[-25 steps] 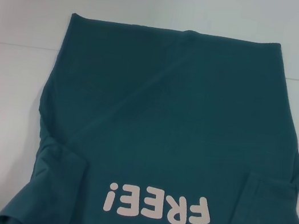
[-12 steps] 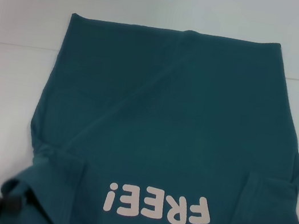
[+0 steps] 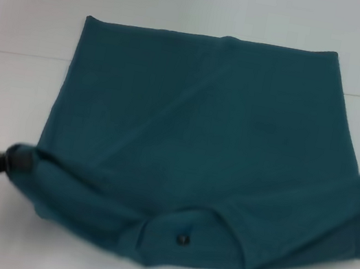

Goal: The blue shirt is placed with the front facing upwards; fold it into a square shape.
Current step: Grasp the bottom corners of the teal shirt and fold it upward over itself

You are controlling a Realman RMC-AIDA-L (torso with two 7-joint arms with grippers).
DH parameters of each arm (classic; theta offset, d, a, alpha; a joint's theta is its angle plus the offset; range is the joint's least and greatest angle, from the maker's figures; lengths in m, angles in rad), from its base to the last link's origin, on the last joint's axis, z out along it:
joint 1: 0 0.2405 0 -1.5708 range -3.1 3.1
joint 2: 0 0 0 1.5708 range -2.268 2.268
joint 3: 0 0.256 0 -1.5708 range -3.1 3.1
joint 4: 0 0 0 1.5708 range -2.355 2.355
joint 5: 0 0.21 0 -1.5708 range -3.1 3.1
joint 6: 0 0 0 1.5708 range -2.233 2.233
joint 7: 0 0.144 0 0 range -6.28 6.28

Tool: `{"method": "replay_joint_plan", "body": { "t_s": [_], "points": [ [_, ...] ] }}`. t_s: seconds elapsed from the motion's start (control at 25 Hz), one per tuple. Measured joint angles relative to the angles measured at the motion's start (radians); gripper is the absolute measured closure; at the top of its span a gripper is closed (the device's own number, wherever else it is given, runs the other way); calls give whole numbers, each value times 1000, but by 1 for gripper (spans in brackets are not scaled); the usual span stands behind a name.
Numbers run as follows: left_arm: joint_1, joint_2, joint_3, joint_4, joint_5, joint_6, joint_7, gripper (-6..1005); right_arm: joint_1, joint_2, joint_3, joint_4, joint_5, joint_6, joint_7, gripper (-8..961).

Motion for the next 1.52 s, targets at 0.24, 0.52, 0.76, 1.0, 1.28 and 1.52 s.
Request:
{"method": "replay_joint_plan", "body": {
  "t_s": [0.24,0.52,0.76,1.0,1.28,1.52],
  "points": [
    [-70,20,5,-21,0,-73,-28,996,37,-7,-3,16,71,73,15,917],
    [-145,51,6,-75,0,-149,-49,995,58,-13,-9,53,116,160,9,915],
    [-195,68,22,-114,8,-221,-49,995,64,-9,-9,57,135,241,7,914],
    [-240,80,83,-165,9,-298,-45,995,67,-1,-11,70,169,270,0,913],
    [-305,102,149,-202,23,-359,-48,995,78,5,-12,83,194,307,-2,911],
    [-330,115,167,-220,37,-418,-52,995,87,21,-11,83,195,348,-6,910]
  ]
}}
